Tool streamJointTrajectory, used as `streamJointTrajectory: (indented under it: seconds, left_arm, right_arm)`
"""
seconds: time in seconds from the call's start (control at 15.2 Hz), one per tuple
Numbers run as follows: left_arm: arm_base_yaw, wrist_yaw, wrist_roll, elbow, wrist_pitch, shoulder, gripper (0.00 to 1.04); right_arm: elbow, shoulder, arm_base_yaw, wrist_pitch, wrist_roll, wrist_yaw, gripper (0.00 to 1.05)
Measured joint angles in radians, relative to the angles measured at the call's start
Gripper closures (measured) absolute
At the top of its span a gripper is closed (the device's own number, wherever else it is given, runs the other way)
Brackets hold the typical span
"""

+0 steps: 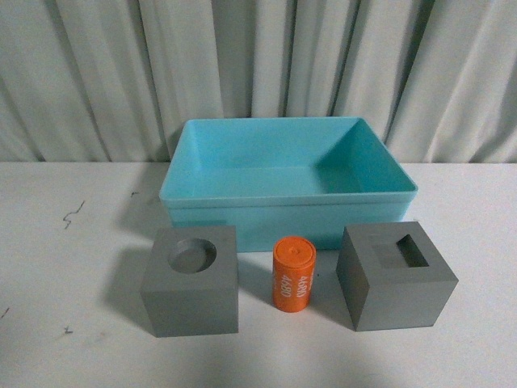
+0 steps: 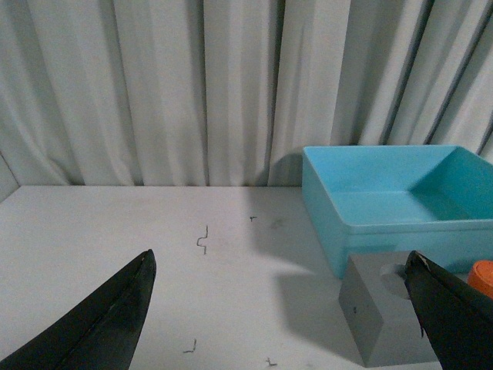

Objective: Place gray and orange parts in blue box

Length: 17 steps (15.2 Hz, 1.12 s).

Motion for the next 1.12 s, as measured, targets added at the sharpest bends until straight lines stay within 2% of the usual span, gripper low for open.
streamJointTrajectory:
  seconds: [1.12]
  left_arm:
    - [0.000,0.000,0.000,0.000,0.000,0.000,0.07]
  right_arm:
    - [0.000,0.000,0.000,0.000,0.000,0.000,0.06]
